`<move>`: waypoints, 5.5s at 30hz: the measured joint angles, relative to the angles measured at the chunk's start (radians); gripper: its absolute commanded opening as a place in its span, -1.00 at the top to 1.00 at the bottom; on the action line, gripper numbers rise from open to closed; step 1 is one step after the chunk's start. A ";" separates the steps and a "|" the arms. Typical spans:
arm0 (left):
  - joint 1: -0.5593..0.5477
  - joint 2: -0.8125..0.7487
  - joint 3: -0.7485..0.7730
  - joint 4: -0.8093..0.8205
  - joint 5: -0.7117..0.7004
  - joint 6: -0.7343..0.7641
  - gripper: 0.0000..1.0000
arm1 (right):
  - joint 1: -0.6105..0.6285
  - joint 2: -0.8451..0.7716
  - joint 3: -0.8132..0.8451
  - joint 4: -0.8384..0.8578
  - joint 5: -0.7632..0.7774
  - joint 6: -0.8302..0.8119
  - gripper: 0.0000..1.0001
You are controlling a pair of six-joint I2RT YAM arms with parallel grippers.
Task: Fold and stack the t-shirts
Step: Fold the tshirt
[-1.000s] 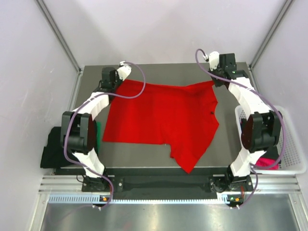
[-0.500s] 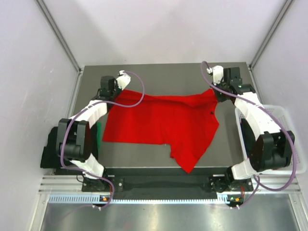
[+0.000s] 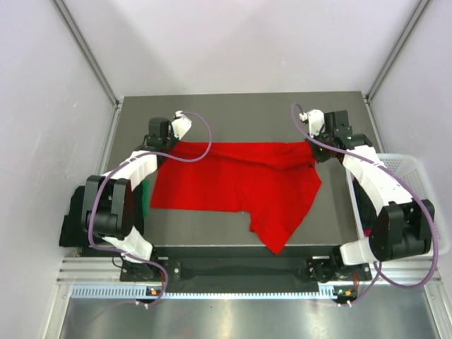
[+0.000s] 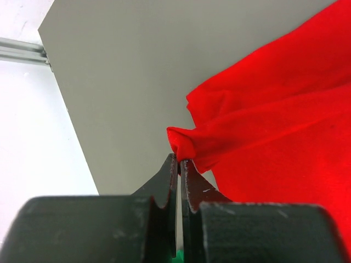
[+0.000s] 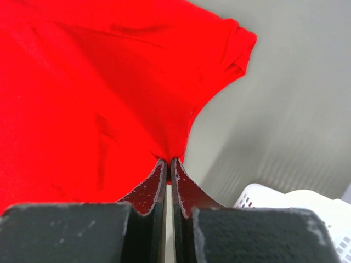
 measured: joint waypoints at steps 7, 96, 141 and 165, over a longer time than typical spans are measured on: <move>0.000 0.008 0.015 0.000 -0.014 0.039 1.00 | 0.000 0.007 0.013 -0.004 -0.008 0.000 1.00; 0.202 0.496 0.749 -0.647 0.410 -0.488 0.37 | 0.025 -0.008 -0.051 -0.059 -0.216 0.024 1.00; 0.216 0.464 0.671 -0.438 0.239 -0.515 0.20 | 0.024 0.013 -0.077 -0.040 -0.188 0.014 1.00; 0.077 0.199 0.293 -0.428 0.351 -0.475 0.46 | 0.000 0.426 0.277 0.093 0.042 0.010 0.10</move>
